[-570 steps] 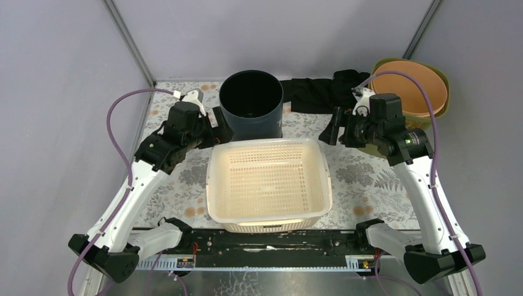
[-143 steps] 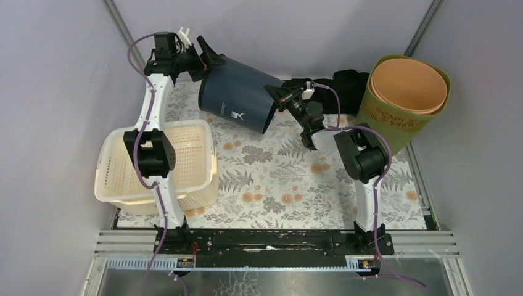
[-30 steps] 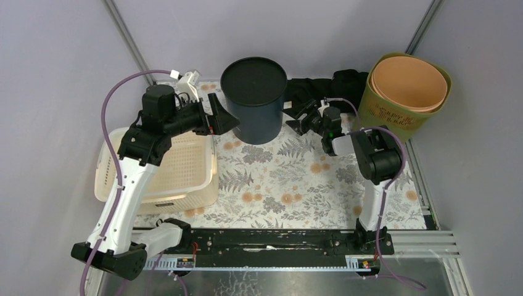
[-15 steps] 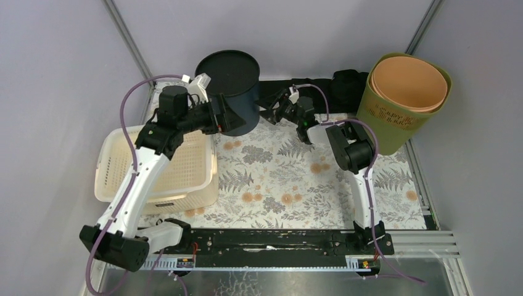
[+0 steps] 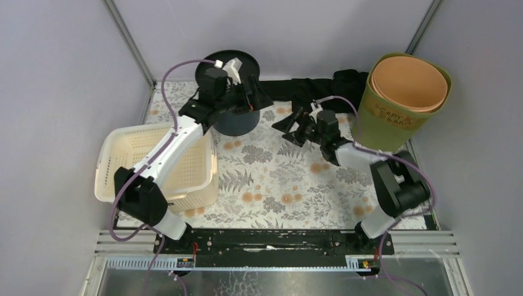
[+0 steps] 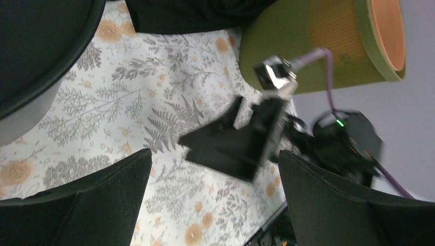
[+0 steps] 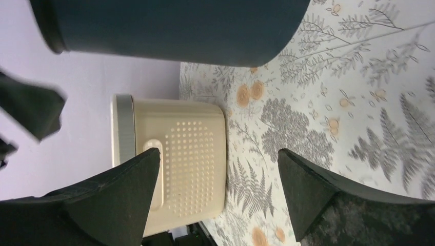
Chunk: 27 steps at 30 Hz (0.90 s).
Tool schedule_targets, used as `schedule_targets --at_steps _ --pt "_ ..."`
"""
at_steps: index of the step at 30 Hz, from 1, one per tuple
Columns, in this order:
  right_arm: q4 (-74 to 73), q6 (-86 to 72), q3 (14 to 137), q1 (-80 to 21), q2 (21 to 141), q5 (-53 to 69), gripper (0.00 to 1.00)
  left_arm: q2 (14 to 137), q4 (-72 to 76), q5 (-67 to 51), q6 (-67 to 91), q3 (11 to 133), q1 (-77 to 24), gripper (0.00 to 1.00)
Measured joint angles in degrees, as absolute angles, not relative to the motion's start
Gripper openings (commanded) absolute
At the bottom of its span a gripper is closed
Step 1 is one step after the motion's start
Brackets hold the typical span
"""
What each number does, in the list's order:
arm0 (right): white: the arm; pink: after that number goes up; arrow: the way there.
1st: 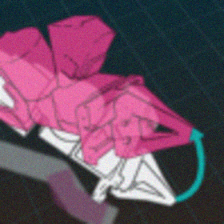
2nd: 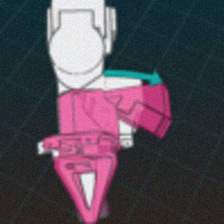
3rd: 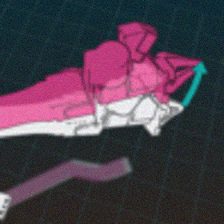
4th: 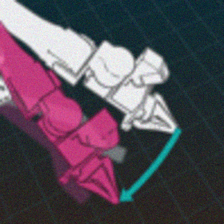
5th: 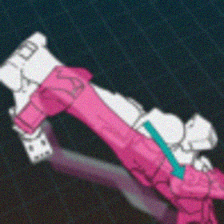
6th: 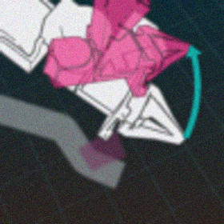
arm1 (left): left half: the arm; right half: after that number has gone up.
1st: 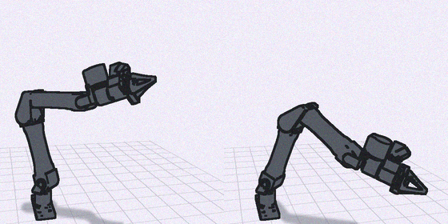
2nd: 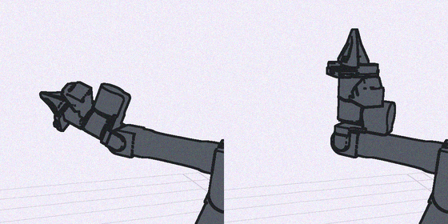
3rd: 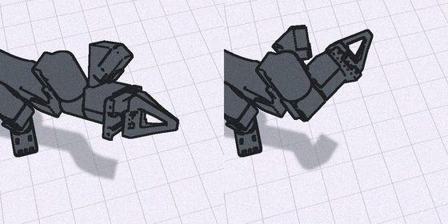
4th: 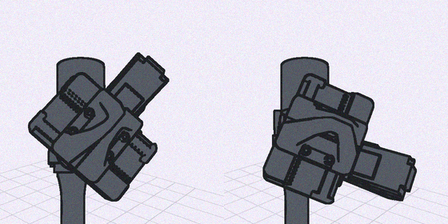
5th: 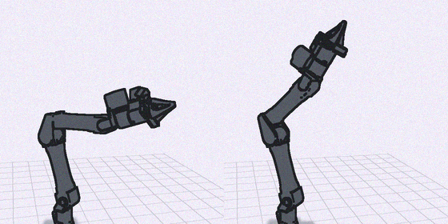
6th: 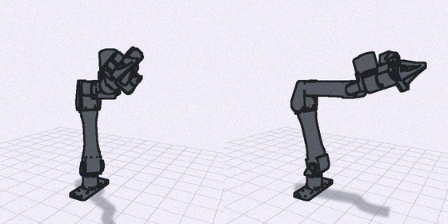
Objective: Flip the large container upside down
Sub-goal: Move the container to the corner of the board.
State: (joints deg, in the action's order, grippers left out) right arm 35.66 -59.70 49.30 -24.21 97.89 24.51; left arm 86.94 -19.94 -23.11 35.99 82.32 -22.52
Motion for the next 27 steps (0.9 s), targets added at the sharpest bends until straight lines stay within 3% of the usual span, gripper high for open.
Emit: schedule_targets --at_steps 10,20,27 --pt "19.44 -51.48 38.85 -24.10 75.59 18.48 0.98 100.20 -11.86 -7.99 39.07 86.04 -28.75 1.00" --pt "15.14 -49.41 35.35 -24.01 70.83 19.05 0.99 111.15 -10.96 8.32 38.39 100.55 -30.00 1.00" --pt "15.20 -48.80 34.68 -24.01 69.78 19.68 0.98 114.08 -10.92 15.11 39.44 103.26 -27.53 1.00"
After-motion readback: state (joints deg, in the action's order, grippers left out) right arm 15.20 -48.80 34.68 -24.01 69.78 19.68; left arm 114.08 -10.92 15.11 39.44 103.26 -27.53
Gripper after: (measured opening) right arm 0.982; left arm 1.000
